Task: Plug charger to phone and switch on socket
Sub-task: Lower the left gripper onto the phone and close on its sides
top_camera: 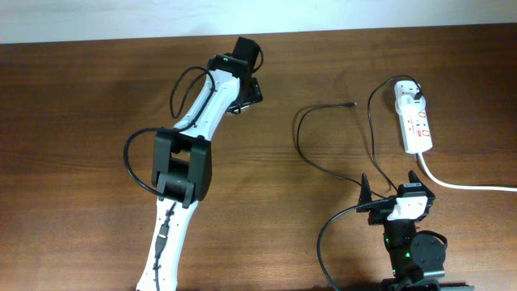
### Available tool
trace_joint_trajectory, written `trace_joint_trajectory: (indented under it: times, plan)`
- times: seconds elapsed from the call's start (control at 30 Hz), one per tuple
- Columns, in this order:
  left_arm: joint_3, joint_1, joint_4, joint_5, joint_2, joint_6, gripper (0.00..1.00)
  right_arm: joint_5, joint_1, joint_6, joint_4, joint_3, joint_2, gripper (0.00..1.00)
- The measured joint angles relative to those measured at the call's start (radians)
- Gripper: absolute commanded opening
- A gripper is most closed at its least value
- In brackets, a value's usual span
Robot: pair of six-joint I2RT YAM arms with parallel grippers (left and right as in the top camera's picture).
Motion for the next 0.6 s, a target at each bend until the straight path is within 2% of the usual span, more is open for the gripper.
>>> trace_joint_trajectory:
  times: [0.2, 0.6]
  plan:
    - [0.031, 0.051, 0.117, 0.003, 0.031, 0.045, 0.99, 0.000, 0.000, -0.001, 0.000, 0.000, 0.000, 0.99]
    - [0.047, 0.059, 0.171, 0.018, 0.048, 0.029, 0.99, 0.000, 0.000, 0.000, 0.000, 0.000, 0.000, 0.99]
